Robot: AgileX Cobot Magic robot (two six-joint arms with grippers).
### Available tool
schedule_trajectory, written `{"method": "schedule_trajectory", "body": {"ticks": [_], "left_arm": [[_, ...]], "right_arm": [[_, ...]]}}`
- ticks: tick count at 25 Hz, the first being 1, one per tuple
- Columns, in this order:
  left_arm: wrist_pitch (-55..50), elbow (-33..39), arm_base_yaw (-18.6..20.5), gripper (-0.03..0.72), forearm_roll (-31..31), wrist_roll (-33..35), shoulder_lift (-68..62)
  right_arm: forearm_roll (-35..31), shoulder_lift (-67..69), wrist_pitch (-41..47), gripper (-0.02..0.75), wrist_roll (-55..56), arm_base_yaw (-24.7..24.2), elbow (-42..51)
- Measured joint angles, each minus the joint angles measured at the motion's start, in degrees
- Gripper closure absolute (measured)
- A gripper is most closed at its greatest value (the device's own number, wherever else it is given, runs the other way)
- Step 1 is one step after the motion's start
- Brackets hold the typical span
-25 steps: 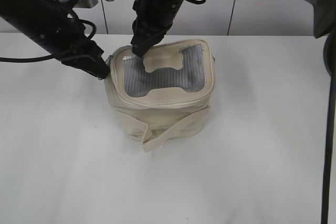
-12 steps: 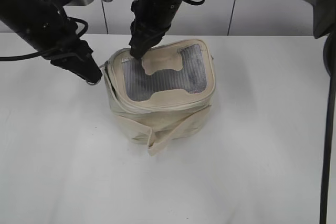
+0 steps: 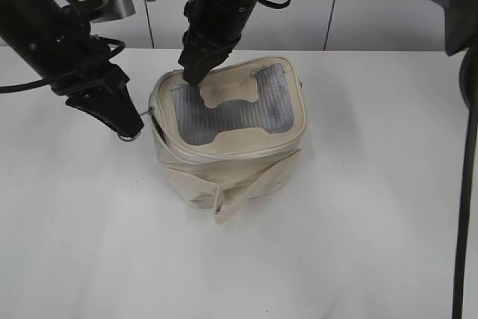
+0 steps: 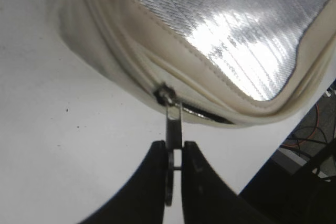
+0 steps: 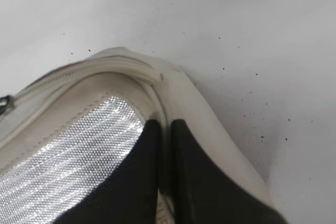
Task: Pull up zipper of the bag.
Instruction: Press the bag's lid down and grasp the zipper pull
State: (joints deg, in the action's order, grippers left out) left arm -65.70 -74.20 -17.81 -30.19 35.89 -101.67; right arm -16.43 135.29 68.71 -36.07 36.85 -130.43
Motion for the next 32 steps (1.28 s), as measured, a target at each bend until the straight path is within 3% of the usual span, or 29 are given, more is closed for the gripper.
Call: {"method": "schedule_trajectory", "body": {"ticks": [16,21,28,32], "left_arm": [[-0.3,0.2,-11.8,0.638,4.4,-10.0,1.4],[1.9,0.2,-12.5,0.638,5.2,-12.9,1.4],[10.6,0.3,-12.5,0.642,11.1,-22.5,1.4],[15.1,0.3,-12.5,0.679,11.8,-24.9,1.4]], "right_arm": [[3.8,0.0,-3.3,0.698,7.1,-0.2,0.3],[3.8,0.0,-5.0,0.698,11.6,-1.4,0.3],[1.1,0.1,-10.7,0.698,18.2,-4.4,0.8],[1.2,0.2,-13.4,0.699,20.9,-4.9,0.9]]}}
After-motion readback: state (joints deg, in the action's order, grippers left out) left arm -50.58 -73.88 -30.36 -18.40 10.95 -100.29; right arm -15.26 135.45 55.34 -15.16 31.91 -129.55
